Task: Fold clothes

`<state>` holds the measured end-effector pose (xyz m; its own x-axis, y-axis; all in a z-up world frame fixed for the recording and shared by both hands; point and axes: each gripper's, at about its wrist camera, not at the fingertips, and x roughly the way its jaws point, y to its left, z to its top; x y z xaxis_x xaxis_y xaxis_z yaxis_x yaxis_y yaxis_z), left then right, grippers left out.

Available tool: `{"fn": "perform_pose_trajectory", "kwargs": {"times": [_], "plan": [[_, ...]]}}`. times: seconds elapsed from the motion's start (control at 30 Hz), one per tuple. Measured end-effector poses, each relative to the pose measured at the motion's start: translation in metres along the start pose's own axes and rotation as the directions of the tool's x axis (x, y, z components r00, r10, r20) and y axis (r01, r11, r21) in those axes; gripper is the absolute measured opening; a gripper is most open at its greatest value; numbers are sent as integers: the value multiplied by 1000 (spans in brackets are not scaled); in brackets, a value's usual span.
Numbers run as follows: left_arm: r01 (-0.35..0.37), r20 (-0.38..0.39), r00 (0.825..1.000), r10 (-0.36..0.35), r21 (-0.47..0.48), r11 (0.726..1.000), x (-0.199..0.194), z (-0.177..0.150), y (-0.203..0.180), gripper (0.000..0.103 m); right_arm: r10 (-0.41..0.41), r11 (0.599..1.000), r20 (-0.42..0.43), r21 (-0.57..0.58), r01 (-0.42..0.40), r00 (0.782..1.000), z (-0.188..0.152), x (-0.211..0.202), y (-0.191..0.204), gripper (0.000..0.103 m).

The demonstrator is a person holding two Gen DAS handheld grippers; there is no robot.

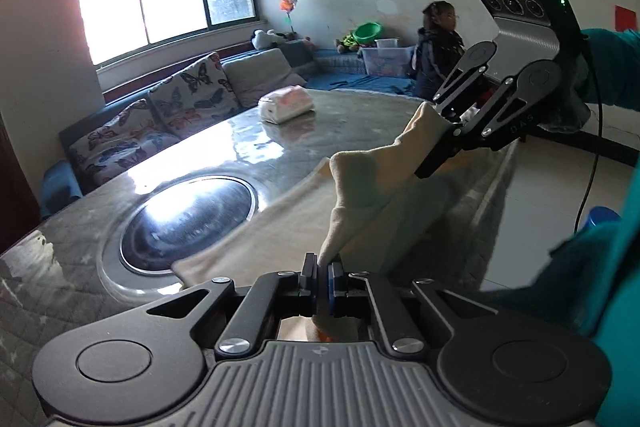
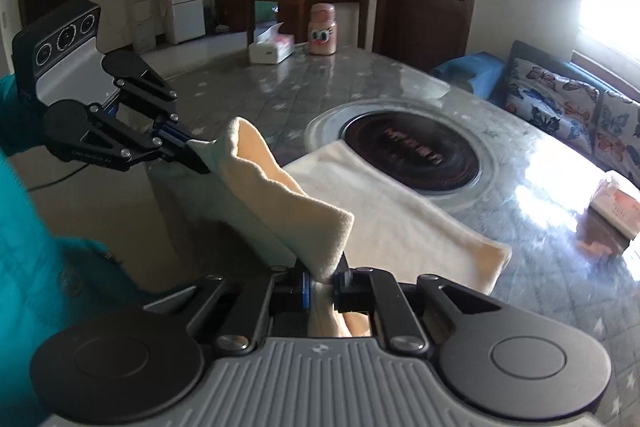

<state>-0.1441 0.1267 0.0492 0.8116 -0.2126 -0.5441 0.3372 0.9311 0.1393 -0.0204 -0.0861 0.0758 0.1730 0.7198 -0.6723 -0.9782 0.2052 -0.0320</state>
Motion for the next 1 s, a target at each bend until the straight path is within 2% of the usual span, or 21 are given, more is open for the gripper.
{"fn": "perform_pose_trajectory", "kwargs": {"times": [0.33, 0.5, 0.57, 0.63, 0.67, 0.8, 1.0], "plan": [[-54, -37, 998, 51, -73, 996, 68, 16, 72, 6, -24, 1000, -41, 11, 24, 999, 38, 65, -61, 9], [-114, -114, 988, 100, -125, 986, 117, 8, 100, 6, -43, 996, -77, 70, 48, 996, 43, 117, -92, 10], [-129, -142, 984, 106, -164, 978, 132, 1, 107, 7, -75, 992, -82, 95, 83, 994, 36, 136, -97, 18], [-141, -160, 981, 111, -191, 971, 142, -7, 112, 7, -80, 986, -81, 137, 91, 993, 27, 150, -104, 19], [-147, -164, 980, 114, -200, 969, 145, -9, 113, 7, -90, 981, -73, 163, 101, 993, 23, 154, -107, 24], [-165, -164, 978, 131, -216, 962, 147, -12, 112, 9, -138, 968, -34, 206, 142, 990, 9, 152, -110, 39], [-199, -171, 972, 161, -235, 951, 149, -10, 118, 17, -211, 946, -2, 251, 204, 978, -2, 126, -111, 41]]}}
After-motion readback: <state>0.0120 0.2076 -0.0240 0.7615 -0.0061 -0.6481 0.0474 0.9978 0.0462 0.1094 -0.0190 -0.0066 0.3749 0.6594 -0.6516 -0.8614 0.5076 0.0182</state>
